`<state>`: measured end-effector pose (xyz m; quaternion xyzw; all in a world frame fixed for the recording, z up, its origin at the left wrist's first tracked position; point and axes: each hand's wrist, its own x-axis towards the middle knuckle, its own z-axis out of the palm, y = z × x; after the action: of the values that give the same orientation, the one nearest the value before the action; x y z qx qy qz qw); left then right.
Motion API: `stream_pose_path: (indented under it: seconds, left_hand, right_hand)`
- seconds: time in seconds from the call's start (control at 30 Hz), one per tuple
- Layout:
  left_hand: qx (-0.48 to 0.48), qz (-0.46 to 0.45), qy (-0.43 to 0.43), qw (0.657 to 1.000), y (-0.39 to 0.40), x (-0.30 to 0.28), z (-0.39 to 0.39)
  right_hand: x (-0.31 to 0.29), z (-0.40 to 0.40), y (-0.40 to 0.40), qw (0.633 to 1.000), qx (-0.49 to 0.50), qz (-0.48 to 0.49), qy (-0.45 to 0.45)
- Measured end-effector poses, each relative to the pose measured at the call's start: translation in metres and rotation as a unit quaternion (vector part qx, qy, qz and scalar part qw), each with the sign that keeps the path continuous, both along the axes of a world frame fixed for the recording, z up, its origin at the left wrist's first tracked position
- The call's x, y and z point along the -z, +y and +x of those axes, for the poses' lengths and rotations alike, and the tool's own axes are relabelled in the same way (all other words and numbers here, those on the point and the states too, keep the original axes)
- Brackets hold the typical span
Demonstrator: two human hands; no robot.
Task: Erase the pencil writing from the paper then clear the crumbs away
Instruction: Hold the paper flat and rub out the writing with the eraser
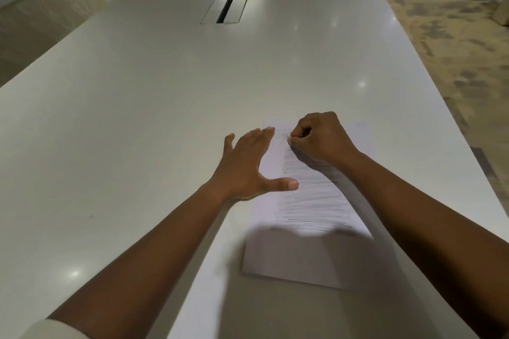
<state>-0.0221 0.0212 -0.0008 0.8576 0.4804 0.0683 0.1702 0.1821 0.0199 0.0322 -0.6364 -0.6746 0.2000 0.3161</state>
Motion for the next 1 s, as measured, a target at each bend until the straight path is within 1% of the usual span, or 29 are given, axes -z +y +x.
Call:
stream_pose_path:
  seconds: [0.1, 0.3, 0.47, 0.53, 0.67, 0.7, 0.9, 1.0]
  left_hand:
    - [-0.008, 0.018, 0.008, 1.000, 0.012, -0.001, 0.005]
    - [0.002, 0.006, 0.042, 0.999, 0.024, 0.000, 0.009]
    - [0.001, -0.003, 0.047, 0.999, 0.025, -0.001, 0.009]
    - [0.004, -0.003, 0.049, 0.999, 0.026, -0.001, 0.009]
    - [0.011, 0.009, 0.069, 0.998, 0.029, 0.000, 0.009]
    - [0.012, 0.010, 0.068, 0.998, 0.028, 0.001, 0.009]
    - [0.001, 0.003, 0.053, 0.999, 0.027, 0.001, 0.008]
    - [0.003, -0.001, 0.055, 0.999, 0.027, -0.001, 0.008]
  right_hand:
    - [0.000, 0.000, 0.001, 1.000, 0.008, -0.009, -0.001]
    - [-0.001, -0.001, 0.001, 1.000, 0.013, -0.013, 0.001]
    - [-0.001, -0.005, -0.003, 1.000, 0.007, 0.011, -0.011]
    - [0.000, -0.010, -0.009, 1.000, -0.014, 0.020, 0.000]
    - [0.000, -0.024, -0.019, 0.994, -0.106, 0.009, 0.004]
    - [0.001, -0.025, -0.017, 0.994, -0.108, 0.008, 0.003]
    - [0.000, -0.019, 0.011, 0.999, 0.000, 0.048, -0.025]
    - [0.001, -0.020, 0.016, 0.998, 0.010, 0.053, -0.030]
